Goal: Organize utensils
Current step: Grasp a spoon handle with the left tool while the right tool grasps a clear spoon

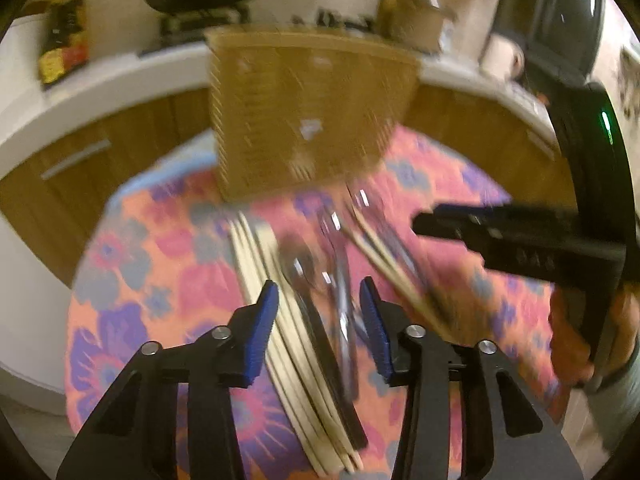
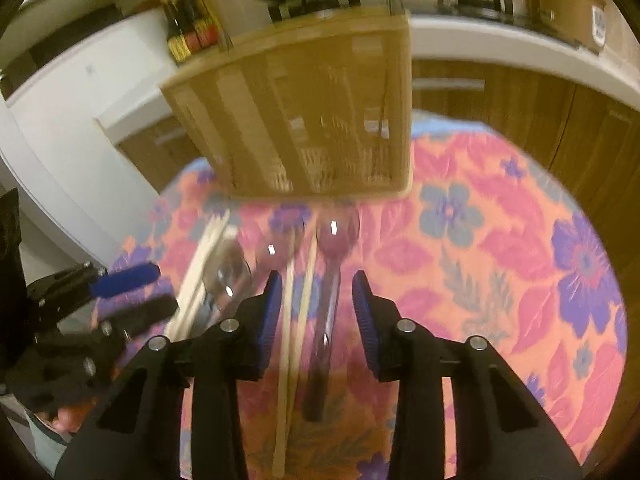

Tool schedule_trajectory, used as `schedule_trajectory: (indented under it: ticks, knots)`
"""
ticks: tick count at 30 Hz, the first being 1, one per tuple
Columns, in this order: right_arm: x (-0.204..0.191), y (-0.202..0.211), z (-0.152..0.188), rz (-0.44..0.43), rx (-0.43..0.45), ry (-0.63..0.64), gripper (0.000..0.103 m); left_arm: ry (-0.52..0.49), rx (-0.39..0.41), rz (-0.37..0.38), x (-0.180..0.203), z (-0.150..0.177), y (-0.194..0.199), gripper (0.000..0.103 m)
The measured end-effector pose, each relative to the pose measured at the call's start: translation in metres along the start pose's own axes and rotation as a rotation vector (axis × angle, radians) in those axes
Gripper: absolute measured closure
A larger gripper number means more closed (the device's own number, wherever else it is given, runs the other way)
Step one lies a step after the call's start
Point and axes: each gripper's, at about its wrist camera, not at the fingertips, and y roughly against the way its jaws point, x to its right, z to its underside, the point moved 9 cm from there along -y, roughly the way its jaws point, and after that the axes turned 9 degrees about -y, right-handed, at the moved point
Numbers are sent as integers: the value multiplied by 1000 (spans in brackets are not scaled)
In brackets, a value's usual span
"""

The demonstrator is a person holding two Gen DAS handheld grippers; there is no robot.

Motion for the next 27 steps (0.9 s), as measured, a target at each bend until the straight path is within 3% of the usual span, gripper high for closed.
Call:
schedule_trajectory:
  ticks: [2,9,16,20,21,23,27]
  knots:
    - [2,-7,7,-6,-33,-5,75,-35,-42,11,9,8,-8,71]
    - [3,-22,21,17,-83,3,81,-95,-102,-25,19,18,-26,71]
    - [4,-33,24,60,-97,29,92,-109,-130,-46,21,18,-30,72]
    - [4,-32,27,86,-94,44,93,-110,-135,-61,23,18,-30,74]
    - [5,-31,28,93,-90,42,93,-115,-137,-63,25,18,-30,75]
    - [8,-28,29,89,-86,31,93,-115,-143,-46,31,17,-31,91]
    - [20,-18,27,92,-75,6,93,-115,-153,-40,37,19,-35,93]
